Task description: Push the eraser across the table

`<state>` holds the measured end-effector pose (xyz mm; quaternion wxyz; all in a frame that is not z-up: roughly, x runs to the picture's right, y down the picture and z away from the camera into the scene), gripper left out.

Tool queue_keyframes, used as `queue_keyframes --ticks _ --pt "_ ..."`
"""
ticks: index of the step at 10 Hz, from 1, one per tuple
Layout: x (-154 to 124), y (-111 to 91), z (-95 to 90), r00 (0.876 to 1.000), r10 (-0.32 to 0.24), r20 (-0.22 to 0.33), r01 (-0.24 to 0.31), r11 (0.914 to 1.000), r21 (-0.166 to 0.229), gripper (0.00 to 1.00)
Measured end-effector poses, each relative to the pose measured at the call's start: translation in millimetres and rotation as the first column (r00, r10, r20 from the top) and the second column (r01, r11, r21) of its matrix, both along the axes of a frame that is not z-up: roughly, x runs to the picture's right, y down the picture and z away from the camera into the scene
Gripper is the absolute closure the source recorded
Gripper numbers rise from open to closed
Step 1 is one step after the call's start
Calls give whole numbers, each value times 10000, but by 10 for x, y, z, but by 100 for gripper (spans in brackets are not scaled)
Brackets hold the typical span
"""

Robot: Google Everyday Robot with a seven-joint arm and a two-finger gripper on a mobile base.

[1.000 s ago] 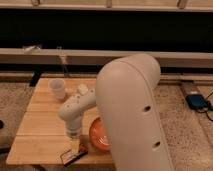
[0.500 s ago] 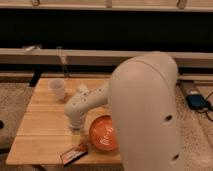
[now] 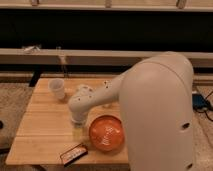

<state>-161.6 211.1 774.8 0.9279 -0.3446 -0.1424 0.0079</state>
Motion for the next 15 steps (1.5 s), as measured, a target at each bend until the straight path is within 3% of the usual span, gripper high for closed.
queue_keyframes --ticks 4,8,15 --pt "-13 2 -1 10000 -34 23 34 10000 18 20" --pt "-42 2 131 9998 -53 -202 60 9995 323 20" --pt "-143 202 278 9984 -383 -420 400 9984 403 20"
